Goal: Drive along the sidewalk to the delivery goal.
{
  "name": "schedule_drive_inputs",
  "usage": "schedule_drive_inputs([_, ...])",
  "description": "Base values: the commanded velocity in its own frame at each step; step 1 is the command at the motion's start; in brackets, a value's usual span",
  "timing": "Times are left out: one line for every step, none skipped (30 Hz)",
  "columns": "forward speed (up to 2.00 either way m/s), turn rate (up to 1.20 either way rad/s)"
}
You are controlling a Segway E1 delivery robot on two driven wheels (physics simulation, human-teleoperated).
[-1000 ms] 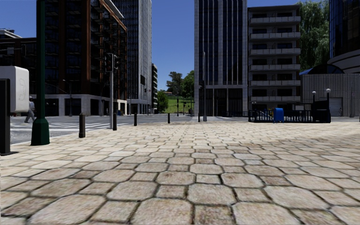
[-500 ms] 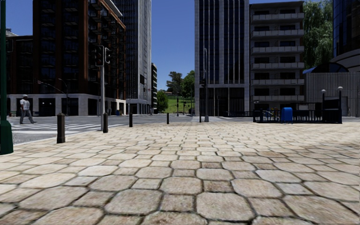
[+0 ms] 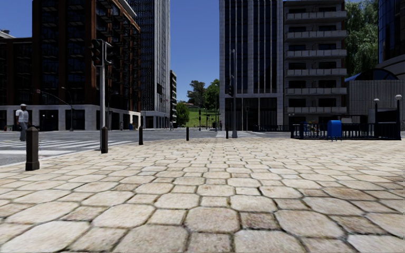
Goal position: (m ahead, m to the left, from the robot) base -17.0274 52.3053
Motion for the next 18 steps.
schedule_drive_inputs([2.0, 0.0])
schedule_drive_inputs([2.0, 0.0])
schedule_drive_inputs([2.0, 0.0])
schedule_drive_inputs([2.0, 0.0])
schedule_drive_inputs([2.0, 0.0])
schedule_drive_inputs([2.0, 0.0])
schedule_drive_inputs([2.0, 0.0])
schedule_drive_inputs([2.0, 0.0])
schedule_drive_inputs([2.0, 0.0])
schedule_drive_inputs([2.0, 0.0])
schedule_drive_inputs([2.0, 0.0])
schedule_drive_inputs([2.0, 0.0])
schedule_drive_inputs([2.0, 0.0])
schedule_drive_inputs([2.0, 0.0])
schedule_drive_inputs([2.0, 0.0])
schedule_drive_inputs([2.0, 0.0])
schedule_drive_inputs([2.0, 0.0])
schedule_drive_inputs([2.0, 0.0])
